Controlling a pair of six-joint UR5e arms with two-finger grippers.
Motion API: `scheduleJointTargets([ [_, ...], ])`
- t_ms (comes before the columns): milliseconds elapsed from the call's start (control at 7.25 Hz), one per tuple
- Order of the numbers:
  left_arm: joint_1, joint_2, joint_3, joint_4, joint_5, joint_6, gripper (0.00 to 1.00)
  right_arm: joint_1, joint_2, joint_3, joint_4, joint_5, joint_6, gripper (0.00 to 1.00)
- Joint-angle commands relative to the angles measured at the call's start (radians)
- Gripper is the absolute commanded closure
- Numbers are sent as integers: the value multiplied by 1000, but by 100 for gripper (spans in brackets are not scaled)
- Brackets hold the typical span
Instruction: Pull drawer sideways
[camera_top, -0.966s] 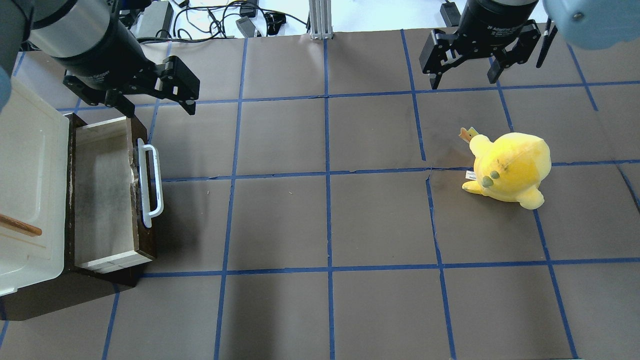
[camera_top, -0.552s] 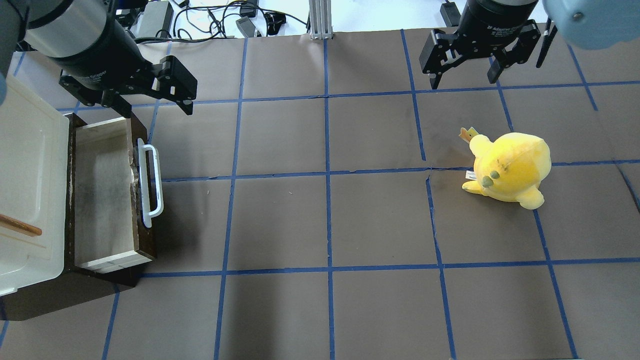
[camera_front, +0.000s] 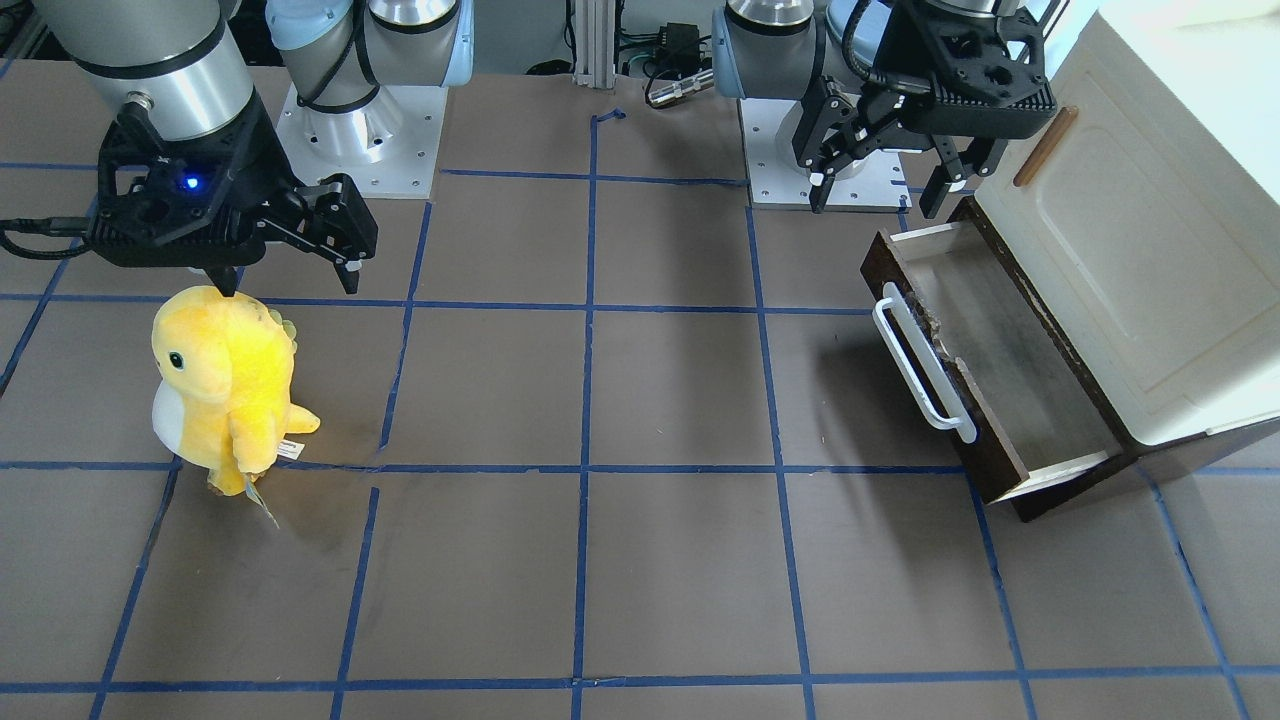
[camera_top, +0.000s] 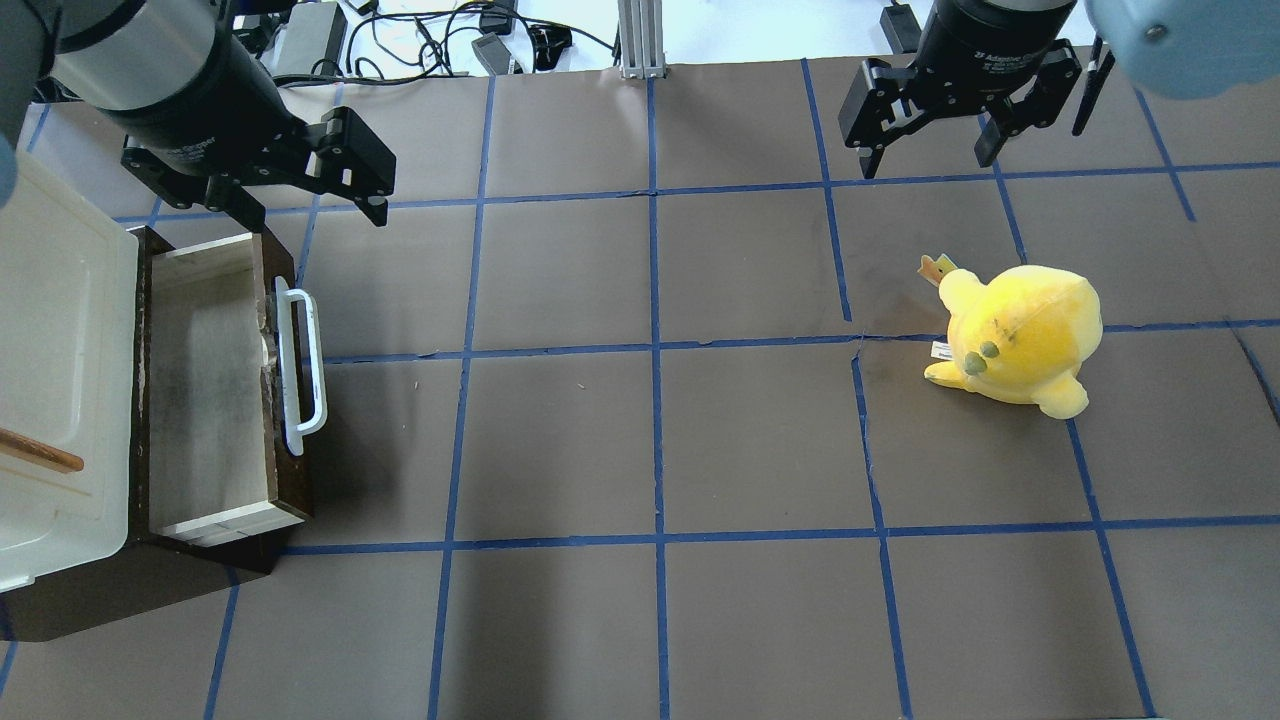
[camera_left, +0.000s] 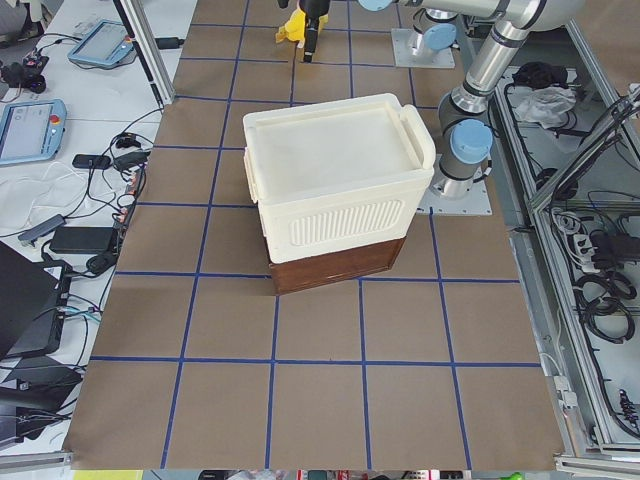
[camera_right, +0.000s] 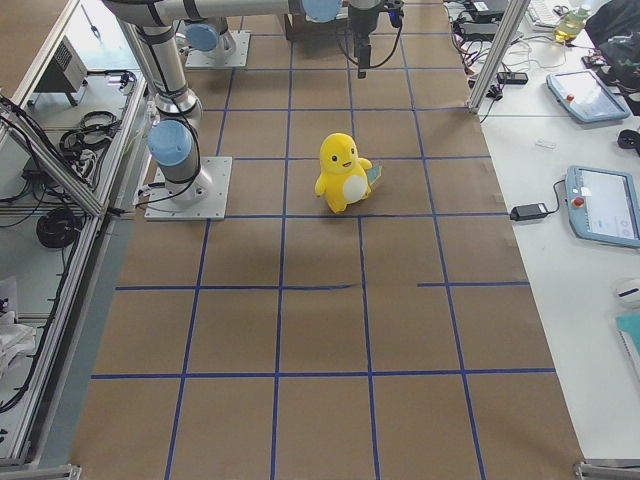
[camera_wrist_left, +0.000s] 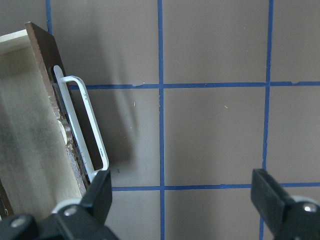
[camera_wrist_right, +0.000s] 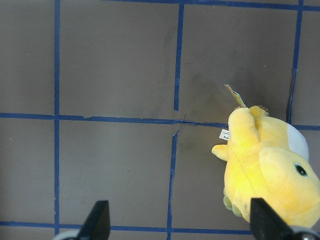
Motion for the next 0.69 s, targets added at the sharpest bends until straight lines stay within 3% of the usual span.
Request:
scheduleJointTargets([
  [0, 7, -18, 24, -1, 1, 0, 0, 0, 0, 0, 0, 0, 1, 0],
  [552, 14, -49, 52, -26, -8, 0, 0, 0, 0, 0, 0, 0, 1, 0],
])
